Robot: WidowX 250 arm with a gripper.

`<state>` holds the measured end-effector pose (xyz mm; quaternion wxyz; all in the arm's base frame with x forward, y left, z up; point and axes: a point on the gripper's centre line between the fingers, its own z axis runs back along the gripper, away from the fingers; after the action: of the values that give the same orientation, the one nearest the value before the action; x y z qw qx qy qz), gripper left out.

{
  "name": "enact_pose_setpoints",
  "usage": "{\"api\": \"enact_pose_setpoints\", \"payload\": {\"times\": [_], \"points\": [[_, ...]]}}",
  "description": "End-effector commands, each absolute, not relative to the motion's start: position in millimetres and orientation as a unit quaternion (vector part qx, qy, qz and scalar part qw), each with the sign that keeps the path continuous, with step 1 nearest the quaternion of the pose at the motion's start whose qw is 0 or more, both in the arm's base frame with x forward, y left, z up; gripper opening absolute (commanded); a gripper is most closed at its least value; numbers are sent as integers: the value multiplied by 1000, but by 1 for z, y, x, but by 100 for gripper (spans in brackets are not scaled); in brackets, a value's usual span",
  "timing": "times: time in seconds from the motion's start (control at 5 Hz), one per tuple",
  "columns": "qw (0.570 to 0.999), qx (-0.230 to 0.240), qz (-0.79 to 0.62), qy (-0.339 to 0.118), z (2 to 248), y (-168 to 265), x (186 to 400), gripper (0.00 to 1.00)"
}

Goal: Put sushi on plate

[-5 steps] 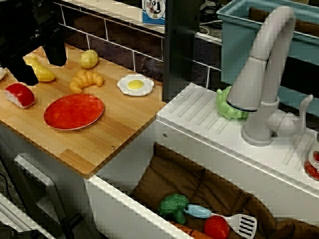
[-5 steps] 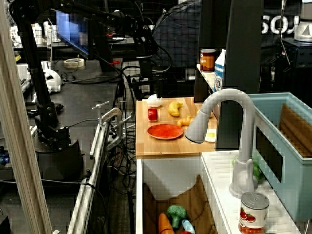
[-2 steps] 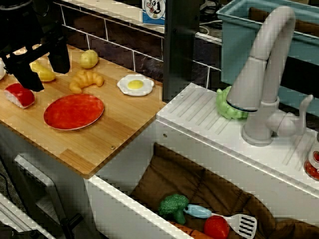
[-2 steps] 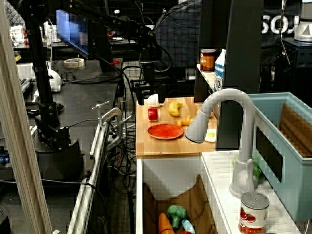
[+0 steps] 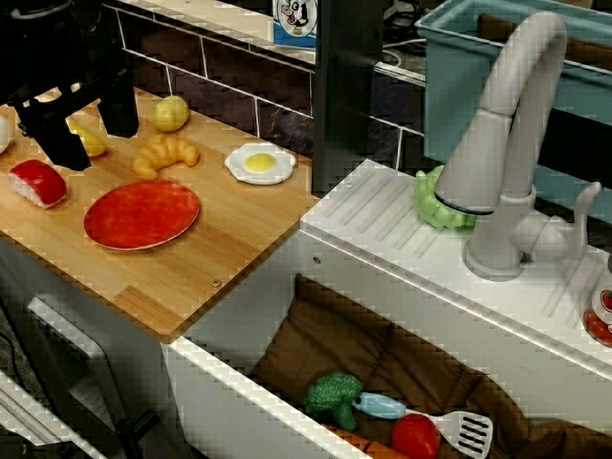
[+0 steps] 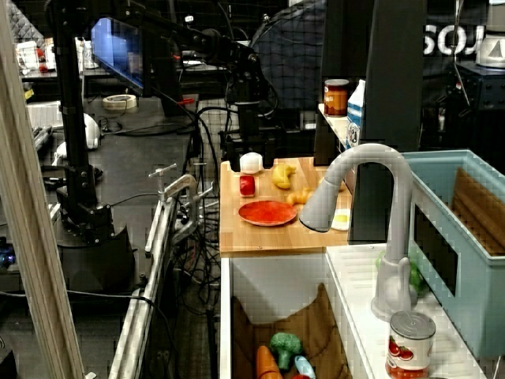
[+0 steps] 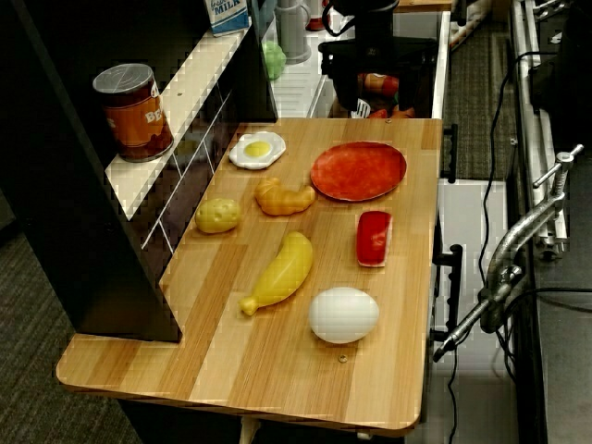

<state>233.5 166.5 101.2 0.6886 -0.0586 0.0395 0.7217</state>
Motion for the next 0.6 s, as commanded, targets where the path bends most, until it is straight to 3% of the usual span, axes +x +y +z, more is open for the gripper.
{"api": "enact_pose_setpoints", "payload": {"times": [0.0,0.4], "points": [[681,-62,729,10,108,185,248,100],[676,-60,735,5,100,209,256,100]]}}
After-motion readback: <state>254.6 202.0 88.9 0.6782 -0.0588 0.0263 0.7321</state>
